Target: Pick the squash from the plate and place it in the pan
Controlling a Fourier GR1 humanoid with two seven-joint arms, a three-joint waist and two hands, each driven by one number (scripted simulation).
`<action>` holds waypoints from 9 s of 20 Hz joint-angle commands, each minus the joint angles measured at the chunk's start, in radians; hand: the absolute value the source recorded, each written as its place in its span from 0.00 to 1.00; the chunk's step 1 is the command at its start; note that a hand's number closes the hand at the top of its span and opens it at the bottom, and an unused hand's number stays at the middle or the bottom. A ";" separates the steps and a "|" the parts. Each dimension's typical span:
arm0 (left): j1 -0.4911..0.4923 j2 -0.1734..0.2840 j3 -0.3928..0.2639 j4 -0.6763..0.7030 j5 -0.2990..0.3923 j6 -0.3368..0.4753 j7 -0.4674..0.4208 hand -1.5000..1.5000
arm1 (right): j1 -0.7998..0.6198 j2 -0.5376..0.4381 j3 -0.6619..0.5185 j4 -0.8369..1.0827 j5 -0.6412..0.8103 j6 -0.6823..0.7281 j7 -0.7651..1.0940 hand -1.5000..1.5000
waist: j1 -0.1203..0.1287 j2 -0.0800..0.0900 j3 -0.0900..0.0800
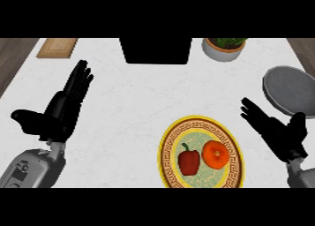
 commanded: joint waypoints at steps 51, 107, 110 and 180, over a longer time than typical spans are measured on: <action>0.151 -0.067 -0.011 0.028 0.113 -0.163 0.122 0.50 | -0.356 0.437 0.710 0.096 1.404 0.737 0.979 0.00 | -0.020 0.038 -0.002; 0.150 -0.151 0.090 0.037 0.040 -0.245 0.167 0.50 | 0.310 -0.039 -0.178 -0.491 0.729 -0.309 -0.157 1.00 | -0.033 0.041 0.000; 0.235 -0.160 0.061 -0.047 0.028 -0.249 0.181 0.50 | 0.173 -0.014 -0.222 -0.345 0.709 -0.260 -0.189 1.00 | -0.016 0.040 -0.001; 0.136 -0.229 0.084 0.068 -0.017 -0.288 0.144 0.50 | -0.415 -0.372 -0.781 1.256 0.624 0.426 -1.028 0.00 | 0.019 0.070 0.013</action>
